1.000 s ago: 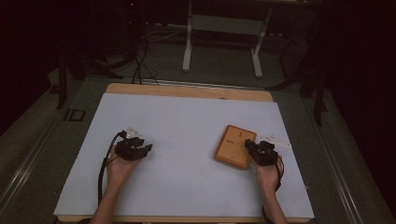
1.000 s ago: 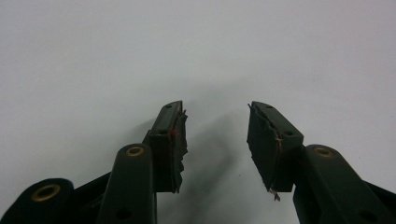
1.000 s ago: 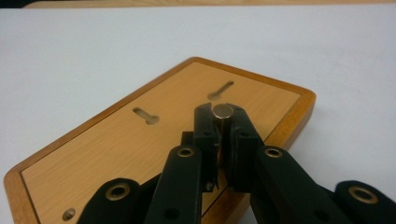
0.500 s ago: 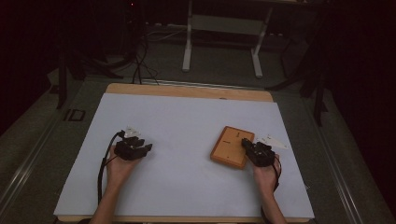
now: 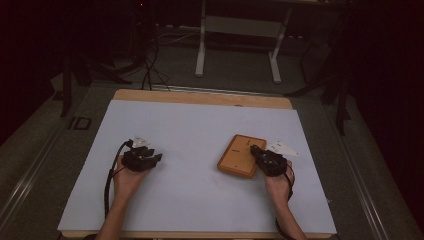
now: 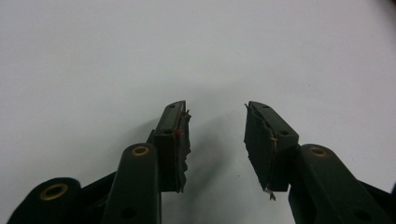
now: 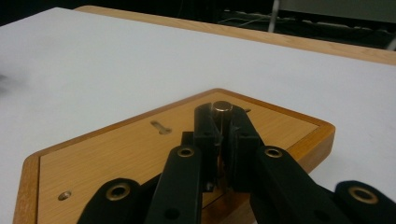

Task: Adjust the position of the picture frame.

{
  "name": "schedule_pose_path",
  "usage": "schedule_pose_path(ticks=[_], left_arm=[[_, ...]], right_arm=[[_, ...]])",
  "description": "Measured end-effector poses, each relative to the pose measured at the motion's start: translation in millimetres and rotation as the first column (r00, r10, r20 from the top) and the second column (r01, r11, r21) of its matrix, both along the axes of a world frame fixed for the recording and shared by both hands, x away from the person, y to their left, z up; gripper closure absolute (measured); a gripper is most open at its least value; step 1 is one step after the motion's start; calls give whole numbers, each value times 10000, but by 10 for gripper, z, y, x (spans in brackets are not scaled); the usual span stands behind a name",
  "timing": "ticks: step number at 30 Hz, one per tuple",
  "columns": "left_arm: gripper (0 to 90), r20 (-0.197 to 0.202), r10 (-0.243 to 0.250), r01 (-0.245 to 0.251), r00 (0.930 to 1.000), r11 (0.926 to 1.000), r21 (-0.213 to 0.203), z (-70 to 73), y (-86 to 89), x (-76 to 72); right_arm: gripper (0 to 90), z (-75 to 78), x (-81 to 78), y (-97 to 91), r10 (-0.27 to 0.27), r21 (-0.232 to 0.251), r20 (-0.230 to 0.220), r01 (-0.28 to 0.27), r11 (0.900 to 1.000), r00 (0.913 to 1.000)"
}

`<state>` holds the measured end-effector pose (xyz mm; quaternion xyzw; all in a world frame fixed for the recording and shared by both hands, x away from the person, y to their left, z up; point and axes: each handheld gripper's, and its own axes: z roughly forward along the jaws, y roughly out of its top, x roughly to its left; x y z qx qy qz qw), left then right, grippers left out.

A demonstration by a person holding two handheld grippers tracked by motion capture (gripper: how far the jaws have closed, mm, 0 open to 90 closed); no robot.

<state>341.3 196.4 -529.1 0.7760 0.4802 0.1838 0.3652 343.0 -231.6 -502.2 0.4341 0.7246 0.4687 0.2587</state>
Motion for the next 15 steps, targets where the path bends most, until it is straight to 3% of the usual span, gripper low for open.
schedule_pose_path(ticks=[8,15], left_arm=[[587,61,194,-194,9998,9998,-32,6,35,2],[585,77,214,-214,9997,9998,-19,10,43,1]], right_arm=[[849,38,11,233,740,97,121,-741,9972,9972],[848,65,-15,517,1692,239,237,-1697,9852,9853]])
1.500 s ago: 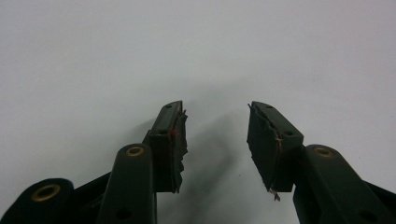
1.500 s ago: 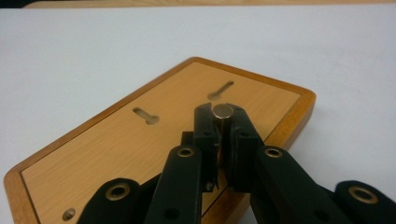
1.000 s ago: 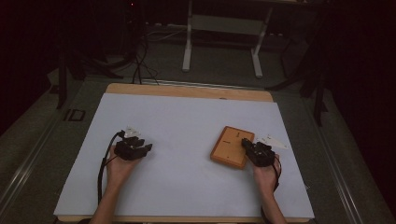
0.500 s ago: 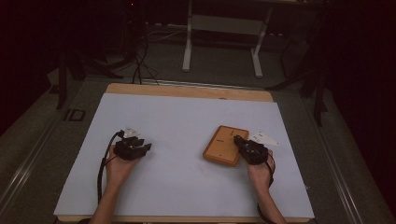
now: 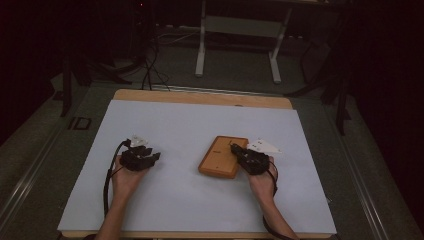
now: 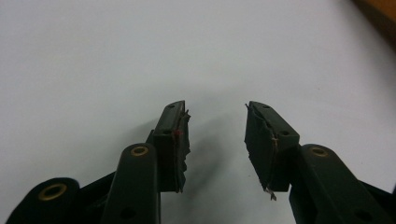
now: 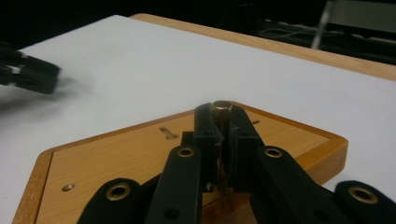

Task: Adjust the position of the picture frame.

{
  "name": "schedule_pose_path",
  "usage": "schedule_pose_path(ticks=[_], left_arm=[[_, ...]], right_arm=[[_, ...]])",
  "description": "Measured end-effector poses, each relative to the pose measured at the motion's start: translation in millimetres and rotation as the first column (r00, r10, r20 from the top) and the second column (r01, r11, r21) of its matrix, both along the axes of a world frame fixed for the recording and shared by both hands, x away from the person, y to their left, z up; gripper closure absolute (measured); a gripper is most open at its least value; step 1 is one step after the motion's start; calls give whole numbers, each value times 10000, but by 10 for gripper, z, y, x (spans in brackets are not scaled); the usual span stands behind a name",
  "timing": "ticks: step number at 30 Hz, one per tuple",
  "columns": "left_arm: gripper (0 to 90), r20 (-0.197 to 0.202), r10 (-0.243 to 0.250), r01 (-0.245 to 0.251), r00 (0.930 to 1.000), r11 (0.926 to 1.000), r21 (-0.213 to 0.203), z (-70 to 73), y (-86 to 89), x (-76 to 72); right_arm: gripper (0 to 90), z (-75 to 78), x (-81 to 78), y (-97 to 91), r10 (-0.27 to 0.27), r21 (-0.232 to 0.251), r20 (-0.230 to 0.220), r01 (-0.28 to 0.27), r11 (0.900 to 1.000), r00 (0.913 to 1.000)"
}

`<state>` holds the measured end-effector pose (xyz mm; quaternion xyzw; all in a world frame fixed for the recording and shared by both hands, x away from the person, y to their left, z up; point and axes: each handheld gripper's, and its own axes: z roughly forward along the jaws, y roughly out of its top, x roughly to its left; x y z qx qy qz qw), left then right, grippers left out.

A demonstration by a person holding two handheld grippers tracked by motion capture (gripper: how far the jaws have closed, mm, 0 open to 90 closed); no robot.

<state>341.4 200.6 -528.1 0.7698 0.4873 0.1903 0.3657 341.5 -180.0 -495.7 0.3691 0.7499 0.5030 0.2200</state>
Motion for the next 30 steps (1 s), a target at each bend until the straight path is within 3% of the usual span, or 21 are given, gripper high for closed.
schedule_pose_path(ticks=[5,9,14,17,19,21,27,30], left_arm=[[585,-12,43,-43,10000,10000,-3,-9,5,9],[585,-27,69,-69,10000,10000,-6,-12,14,13],[585,-17,65,-65,10000,10000,17,-11,20,12],[585,-79,4,-3,10000,9999,126,-22,8,17],[585,-82,-20,21,10000,9998,187,-23,-2,15],[585,-65,-29,31,10000,9998,173,-22,-3,14],[582,-103,24,-21,9999,9997,223,-23,0,14],[582,-102,27,-25,9999,9998,206,-23,-3,14]], right_arm=[[849,1,-56,226,735,232,27,-735,9970,9973],[848,-7,-119,398,1502,254,65,-1503,9883,9886],[848,-33,-213,580,2859,-35,-13,-2859,9582,9583],[848,-56,-258,622,3469,-167,-119,-3470,9377,9378],[847,-67,-257,606,3671,-261,-243,-3677,9296,9299],[847,-83,-240,554,3587,-359,-356,-3599,9323,9328],[846,-217,-172,285,2587,-569,-748,-2631,9631,9631],[845,-241,-143,197,2238,-652,-844,-2295,9711,9710]])
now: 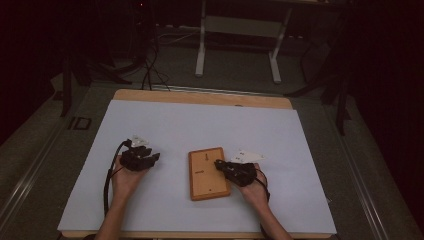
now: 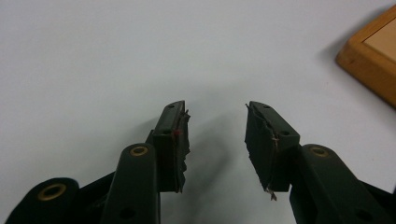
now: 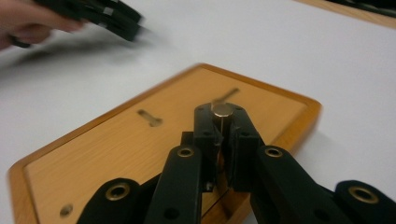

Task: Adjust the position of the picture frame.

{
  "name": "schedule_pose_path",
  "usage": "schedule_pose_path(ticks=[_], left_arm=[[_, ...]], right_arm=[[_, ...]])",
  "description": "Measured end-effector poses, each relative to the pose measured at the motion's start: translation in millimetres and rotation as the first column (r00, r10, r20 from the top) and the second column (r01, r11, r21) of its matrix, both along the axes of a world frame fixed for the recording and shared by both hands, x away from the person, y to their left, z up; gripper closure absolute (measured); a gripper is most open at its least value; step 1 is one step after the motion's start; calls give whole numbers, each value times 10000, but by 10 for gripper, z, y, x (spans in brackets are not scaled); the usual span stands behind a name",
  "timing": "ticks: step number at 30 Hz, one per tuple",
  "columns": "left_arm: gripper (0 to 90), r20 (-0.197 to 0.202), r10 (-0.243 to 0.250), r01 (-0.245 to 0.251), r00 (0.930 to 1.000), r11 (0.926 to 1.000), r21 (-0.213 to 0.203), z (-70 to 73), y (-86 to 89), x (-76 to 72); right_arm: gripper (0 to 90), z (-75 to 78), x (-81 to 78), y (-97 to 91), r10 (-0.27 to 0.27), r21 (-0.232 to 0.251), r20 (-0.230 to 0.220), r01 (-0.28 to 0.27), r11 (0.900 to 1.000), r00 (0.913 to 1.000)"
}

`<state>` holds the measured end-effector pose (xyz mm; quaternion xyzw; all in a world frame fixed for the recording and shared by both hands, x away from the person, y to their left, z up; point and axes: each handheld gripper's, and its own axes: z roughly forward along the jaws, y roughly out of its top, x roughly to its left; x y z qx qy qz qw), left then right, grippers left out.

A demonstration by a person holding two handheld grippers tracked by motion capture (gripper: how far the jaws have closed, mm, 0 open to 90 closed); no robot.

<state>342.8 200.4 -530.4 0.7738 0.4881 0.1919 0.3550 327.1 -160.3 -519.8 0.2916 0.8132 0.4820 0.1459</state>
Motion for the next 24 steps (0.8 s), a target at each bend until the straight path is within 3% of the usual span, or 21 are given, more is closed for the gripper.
schedule_pose_path(ticks=[1,2,6,7,10,12,15,22,24], left_arm=[[582,0,-2,2,10000,10000,-2,-1,-1,1],[582,-14,-15,15,10000,10000,3,-2,0,2],[581,-18,-2,2,10000,10000,6,0,1,0],[581,-16,1,-1,10000,10000,-8,1,3,0],[581,-16,9,-9,10000,10000,33,0,5,0],[581,-27,22,-22,10000,10000,30,-1,5,1],[576,-36,22,-22,10000,10000,30,-4,-3,1],[569,-99,-63,64,9999,9999,110,-17,-35,1],[569,-107,-70,71,9999,9999,104,-18,-44,0]], right_arm=[[845,-14,55,-99,-550,-51,-51,549,9985,9985],[845,-17,75,-128,-769,-81,-87,768,9970,9970],[845,-33,120,-177,-1158,-123,-180,1156,9932,9931],[845,-58,165,-217,-1541,-132,-377,1537,9880,9873],[845,-115,209,-250,-1999,-282,-635,1984,9797,9778],[845,-123,219,-267,-2129,-121,-836,2126,9771,9735],[842,-106,207,-235,-2278,-420,-708,2253,9734,9711],[833,-127,182,-201,-3083,-35,-1356,3107,9505,9416],[833,-124,184,-194,-3176,-17,-1420,3206,9472,9375]])
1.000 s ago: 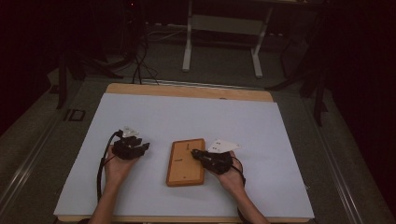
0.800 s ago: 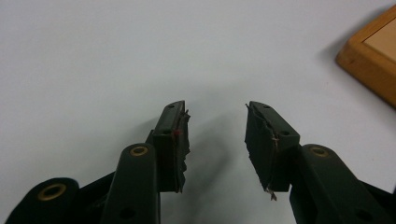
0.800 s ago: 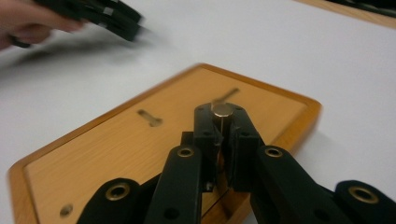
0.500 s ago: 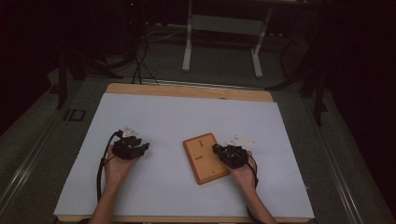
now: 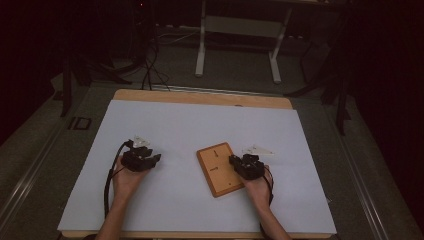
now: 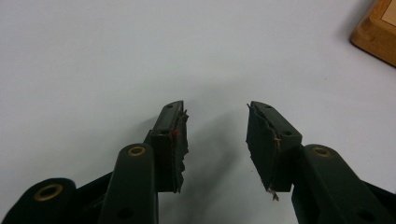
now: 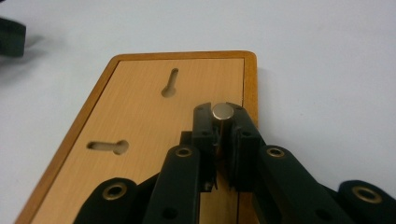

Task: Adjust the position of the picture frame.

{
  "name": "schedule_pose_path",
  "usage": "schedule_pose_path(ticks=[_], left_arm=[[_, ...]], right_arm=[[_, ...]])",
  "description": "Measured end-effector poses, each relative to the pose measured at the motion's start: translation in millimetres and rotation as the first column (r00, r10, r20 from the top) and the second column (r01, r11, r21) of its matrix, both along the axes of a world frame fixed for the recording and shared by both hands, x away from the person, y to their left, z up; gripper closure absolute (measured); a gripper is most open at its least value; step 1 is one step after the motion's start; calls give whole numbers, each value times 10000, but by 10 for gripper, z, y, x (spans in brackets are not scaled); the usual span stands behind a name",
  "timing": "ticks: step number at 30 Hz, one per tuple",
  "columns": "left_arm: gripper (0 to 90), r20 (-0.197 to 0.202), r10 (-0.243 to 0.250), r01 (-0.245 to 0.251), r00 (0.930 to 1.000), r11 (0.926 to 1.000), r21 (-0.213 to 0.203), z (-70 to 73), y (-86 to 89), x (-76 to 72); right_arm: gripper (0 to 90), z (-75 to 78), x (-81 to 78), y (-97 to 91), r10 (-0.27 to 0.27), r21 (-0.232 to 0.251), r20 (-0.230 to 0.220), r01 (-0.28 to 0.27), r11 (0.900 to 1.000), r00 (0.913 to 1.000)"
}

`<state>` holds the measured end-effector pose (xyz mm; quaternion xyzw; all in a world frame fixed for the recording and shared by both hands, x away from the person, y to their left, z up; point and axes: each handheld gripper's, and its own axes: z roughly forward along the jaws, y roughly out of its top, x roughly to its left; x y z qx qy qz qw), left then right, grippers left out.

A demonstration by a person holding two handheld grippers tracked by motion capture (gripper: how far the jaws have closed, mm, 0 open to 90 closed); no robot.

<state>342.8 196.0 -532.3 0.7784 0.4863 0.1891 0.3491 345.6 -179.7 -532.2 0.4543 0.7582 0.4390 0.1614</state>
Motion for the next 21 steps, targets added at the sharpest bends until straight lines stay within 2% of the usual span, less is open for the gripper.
schedule_pose_path(ticks=[2,4,11,14,15,16,21], left_arm=[[569,-14,-3,3,10000,10000,14,-2,-4,1],[569,-52,-14,14,10000,10000,22,-5,-7,3],[560,-95,-86,86,9999,10000,-1,-6,-8,2],[560,-106,-116,116,9999,9999,-14,-12,-13,6],[560,-119,-115,114,9999,9999,-7,-13,-17,6],[560,-120,-128,128,9998,9999,7,-12,-19,6],[559,-112,-120,120,9999,9999,10,-11,-24,2]], right_arm=[[834,8,6,9,-204,149,-214,207,9997,9996],[843,22,19,16,-279,70,-291,281,9996,9992],[846,19,65,-9,-416,112,-171,418,9991,9990],[845,32,66,-54,-603,127,142,601,9981,9981],[845,57,67,-99,-628,122,431,623,9980,9971],[845,57,67,-99,-628,122,431,623,9980,9971],[845,168,69,-231,-104,200,1243,80,9998,9922]])
